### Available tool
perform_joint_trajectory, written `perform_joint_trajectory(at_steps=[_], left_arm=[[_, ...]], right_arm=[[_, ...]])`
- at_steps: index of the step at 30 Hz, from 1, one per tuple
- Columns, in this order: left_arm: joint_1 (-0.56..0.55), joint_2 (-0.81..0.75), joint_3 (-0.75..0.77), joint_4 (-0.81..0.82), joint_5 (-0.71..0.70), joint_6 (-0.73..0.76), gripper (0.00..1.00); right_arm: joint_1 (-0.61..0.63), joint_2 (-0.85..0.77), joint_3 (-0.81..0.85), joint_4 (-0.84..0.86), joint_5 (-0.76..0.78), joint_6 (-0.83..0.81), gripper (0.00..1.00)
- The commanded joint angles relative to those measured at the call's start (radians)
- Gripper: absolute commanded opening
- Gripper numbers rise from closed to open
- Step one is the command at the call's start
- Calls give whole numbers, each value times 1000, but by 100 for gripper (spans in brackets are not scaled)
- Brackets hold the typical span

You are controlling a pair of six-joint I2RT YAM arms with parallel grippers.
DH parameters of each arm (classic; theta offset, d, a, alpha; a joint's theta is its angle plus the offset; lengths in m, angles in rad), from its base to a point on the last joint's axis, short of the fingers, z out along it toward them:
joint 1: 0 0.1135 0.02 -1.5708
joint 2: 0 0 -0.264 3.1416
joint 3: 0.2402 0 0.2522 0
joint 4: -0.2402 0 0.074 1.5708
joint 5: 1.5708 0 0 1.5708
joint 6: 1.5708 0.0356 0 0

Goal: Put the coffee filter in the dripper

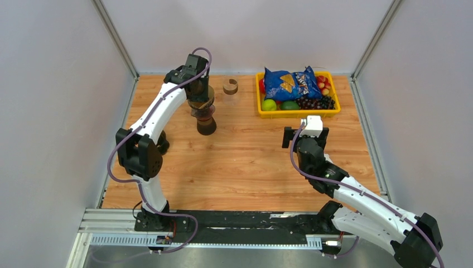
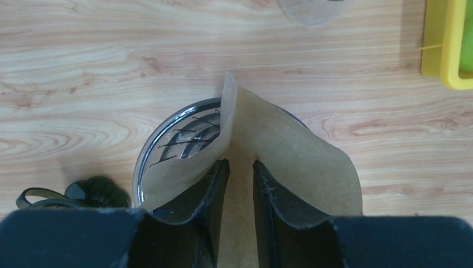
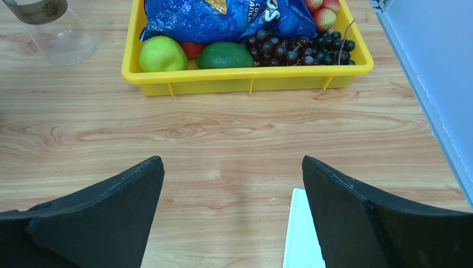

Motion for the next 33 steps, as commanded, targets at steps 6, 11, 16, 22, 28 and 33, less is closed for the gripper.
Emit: perform_joint_trajectory(at_steps=[6,11,16,22,28,33], left_arm=[[4,18,-5,-4,9,9,33],[4,27,-7,-4,14,4,32],[3,30,-10,-7,19,4,32],[3,31,-38,2,24,2,32],[4,39,-75,14,35,0,31],[3,40,-97,19,36,-3,31]], right_arm=[[-4,-1,22,9,18,-12,100],[-4,2,22,9,16,-11,100],[-4,8,23,9,16,-14,100],[-4,15,26,9,15,-17,100],[-5,22,28,9,9,-21,100],[-4,24,28,8,7,-22,100]])
